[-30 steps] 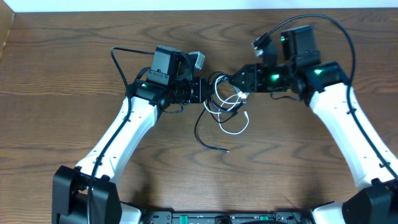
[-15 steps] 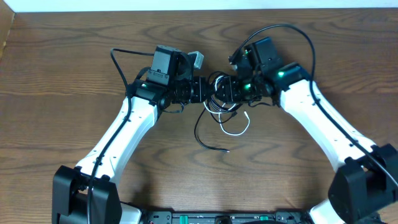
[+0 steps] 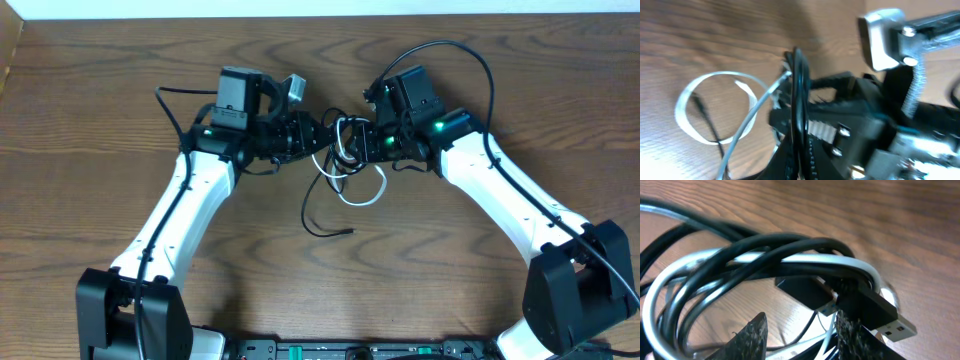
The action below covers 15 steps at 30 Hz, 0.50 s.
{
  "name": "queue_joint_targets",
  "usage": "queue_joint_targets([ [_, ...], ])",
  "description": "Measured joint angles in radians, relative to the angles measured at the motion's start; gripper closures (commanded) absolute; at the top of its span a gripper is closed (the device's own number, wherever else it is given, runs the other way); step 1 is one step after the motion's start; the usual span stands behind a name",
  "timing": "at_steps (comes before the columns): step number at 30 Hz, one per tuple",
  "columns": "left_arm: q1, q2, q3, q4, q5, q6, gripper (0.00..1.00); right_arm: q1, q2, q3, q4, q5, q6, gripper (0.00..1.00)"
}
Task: Untangle cables
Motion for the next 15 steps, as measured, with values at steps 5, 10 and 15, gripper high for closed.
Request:
queue_joint_targets([
  [5,0.032,0.000,0.000,0.011,0.138,-0.005,0.92,-0.001,0.000,-0.006,0.065,-0.041,-0.002,0.57],
  [10,0.055,0.000,-0.002,0.090,0.278,-0.016,0.93,-0.035,0.000,-0.006,0.064,-0.079,-0.004,0.57],
  [15,0.066,0.008,-0.002,0.164,0.388,-0.022,0.93,-0.101,-0.001,-0.006,0.037,-0.117,0.012,0.57],
])
